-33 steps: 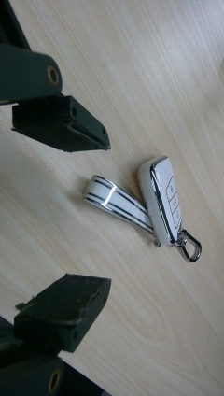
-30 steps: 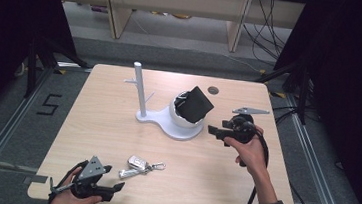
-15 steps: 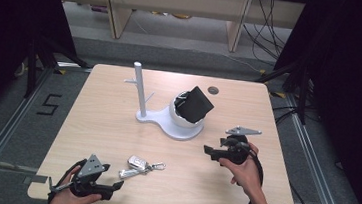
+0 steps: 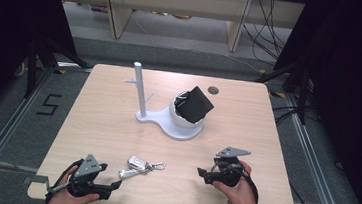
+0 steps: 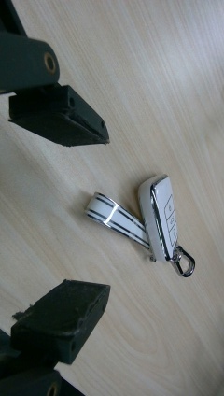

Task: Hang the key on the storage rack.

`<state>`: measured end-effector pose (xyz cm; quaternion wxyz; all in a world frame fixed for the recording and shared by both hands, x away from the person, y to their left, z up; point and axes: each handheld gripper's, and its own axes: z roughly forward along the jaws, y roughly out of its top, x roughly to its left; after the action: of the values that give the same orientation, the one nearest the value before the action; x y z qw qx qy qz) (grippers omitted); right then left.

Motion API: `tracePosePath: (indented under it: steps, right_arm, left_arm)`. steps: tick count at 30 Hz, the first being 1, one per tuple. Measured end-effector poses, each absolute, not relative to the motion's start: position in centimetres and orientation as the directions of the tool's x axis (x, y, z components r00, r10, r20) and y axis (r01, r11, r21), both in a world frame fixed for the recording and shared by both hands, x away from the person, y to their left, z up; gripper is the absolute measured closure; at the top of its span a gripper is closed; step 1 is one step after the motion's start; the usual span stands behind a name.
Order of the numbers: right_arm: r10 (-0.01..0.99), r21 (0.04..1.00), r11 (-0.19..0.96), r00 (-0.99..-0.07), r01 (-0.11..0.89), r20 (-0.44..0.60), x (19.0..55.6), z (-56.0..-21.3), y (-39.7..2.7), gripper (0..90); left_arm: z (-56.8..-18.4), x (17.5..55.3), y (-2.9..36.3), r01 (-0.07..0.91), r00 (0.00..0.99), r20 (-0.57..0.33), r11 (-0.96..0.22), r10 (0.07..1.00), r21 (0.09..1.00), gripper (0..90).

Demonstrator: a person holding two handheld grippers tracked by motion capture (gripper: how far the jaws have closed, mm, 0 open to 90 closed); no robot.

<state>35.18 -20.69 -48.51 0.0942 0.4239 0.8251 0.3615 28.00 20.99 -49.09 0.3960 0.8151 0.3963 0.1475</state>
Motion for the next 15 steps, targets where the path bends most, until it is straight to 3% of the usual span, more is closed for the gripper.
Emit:
tracePosePath:
  steps: [15]
  right_arm:
    - [0.797,0.669,0.331,-0.577,0.666,0.180,33.5,-49.1,-22.7,25.2]
  left_arm:
    - [-48.2,28.7,19.1,0.479,0.686,-0.032,-0.418,0.727,0.772,23.2]
